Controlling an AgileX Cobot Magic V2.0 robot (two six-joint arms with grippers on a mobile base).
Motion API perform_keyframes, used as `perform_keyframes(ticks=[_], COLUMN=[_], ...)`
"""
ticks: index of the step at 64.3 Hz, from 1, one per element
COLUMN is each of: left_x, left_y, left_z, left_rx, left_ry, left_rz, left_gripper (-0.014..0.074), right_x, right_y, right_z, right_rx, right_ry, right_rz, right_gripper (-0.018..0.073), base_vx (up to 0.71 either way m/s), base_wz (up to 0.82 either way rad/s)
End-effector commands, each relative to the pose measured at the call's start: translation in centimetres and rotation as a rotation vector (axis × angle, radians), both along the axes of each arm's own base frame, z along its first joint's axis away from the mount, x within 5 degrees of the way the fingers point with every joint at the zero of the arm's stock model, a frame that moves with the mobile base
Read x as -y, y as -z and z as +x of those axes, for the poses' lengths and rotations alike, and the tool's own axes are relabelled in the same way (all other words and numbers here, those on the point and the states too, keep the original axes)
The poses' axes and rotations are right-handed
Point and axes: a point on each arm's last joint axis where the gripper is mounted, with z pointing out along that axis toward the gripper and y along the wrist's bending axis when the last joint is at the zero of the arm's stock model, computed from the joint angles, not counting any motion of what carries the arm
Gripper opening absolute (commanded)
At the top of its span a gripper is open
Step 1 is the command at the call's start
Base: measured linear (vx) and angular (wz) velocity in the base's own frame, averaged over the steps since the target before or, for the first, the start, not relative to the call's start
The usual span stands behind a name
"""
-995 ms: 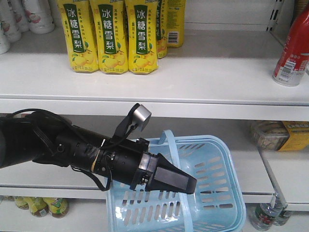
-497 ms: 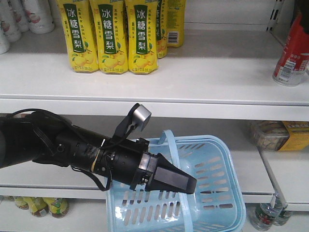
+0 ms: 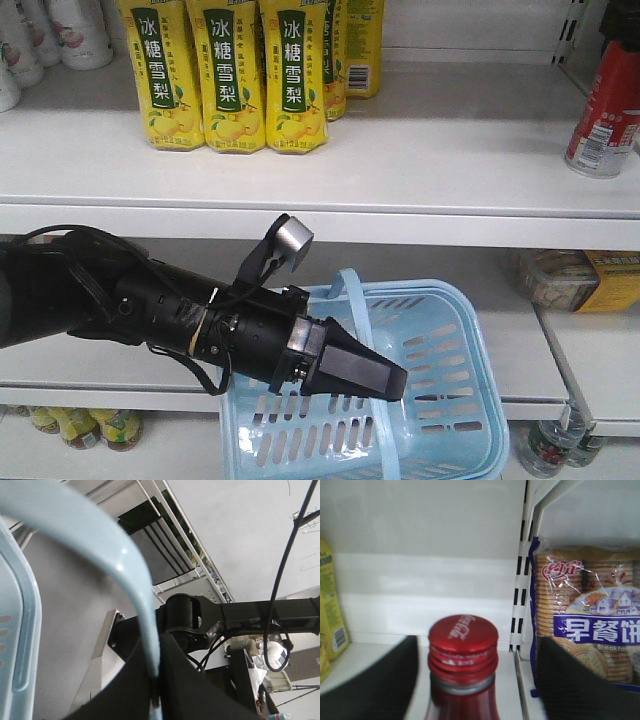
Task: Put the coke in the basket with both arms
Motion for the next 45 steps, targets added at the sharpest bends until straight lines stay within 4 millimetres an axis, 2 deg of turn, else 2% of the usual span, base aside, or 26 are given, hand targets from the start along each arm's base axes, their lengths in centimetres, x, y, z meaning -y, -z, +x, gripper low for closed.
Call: perform_keyframes(ticks=[1,9,13,22,32,38,45], left_x=[-0.2,-0.2,-0.2,-0.2,-0.2,-0.2,-0.2], left_y=[-3.7,-3.7,-3.7,-3.7,-3.7,-3.7,-3.7], left_z=[-1.5,-1.5,-1.5,-1.5,-1.5,-1.5,-1.5], left_rx=[-0.01,-0.01,-0.01,-0.01,-0.01,-0.01,-0.01], left_ry=[0.118,0.118,0.118,0.118,0.118,0.118,0.118], left_rz=[-0.191,-0.191,-0.191,-0.191,-0.191,-0.191,-0.191], left_gripper=[-0.0005,-0.0005,-0.0005,-0.0005,-0.0005,-0.0005,-0.0005], right_x=[0.1,0.1,0.0,-0.6,-1.7,-2.0,-2.4], right_y=[-2.5,-3.0,-3.3,-4.6,-6.3,-5.9,-4.4], right_z=[-1.4,-2.0,-2.3,-4.0,-7.8,-9.8,-11.8], right_rx=[0.081,0.098,0.106,0.163,0.253,0.254,0.22], right_ry=[-0.001,0.0,0.0,-0.063,-0.176,-0.203,-0.238], right_rz=[0.003,-0.01,-0.015,-0.017,-0.021,-0.016,-0.004], right_gripper=[0.0299,0.0061,-0.0018,-0.001,-0.0008,-0.0008,-0.0006], base_vx=[0.0,0.0,0.0,0.0,0.0,0.0,0.0], base_wz=[0.0,0.0,0.0,0.0,0.0,0.0,0.0])
